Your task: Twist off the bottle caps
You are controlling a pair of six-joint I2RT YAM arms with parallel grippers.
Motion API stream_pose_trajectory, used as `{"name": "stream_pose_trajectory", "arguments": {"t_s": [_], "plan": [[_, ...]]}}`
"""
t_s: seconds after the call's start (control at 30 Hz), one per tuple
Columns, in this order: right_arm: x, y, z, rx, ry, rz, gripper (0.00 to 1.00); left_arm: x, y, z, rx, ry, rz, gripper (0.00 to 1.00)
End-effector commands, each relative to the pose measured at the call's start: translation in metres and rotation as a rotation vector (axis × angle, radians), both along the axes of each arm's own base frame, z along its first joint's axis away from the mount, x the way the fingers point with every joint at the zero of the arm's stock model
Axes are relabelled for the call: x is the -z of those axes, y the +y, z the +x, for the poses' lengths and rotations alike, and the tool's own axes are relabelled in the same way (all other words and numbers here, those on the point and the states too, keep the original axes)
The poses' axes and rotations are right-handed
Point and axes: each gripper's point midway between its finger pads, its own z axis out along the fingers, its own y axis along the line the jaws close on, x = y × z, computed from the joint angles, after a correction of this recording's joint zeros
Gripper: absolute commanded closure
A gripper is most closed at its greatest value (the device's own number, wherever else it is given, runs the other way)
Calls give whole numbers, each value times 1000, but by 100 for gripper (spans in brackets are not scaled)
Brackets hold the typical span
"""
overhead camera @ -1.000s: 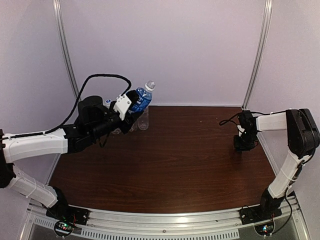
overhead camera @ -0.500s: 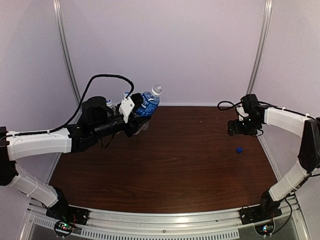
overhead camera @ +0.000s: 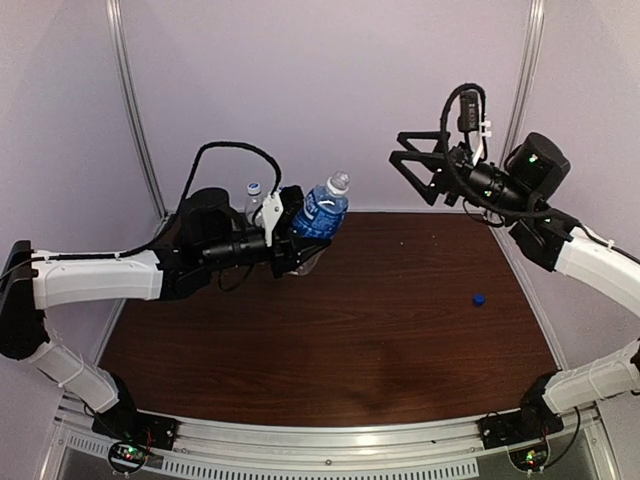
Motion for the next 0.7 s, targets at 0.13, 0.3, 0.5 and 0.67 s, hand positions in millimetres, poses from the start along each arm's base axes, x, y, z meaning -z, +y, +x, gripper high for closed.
{"name": "stream_pose_trajectory", "arguments": {"t_s": [0.13,0.3,0.5,0.67], "plan": [[8,59,-23,-122,-30,-47,1,-25,-14,-15,79,-41,-76,62],[23,76,-7,-112,28,-97,18,-25,-15,-16,87,-44,-74,62],[40,87,0,-76,33,-167,27,-24,-16,-17,89,-46,-72,62],[46,93,-4,-94,23,-203,37,-22,-16,-16,87,-48,-68,62]]}}
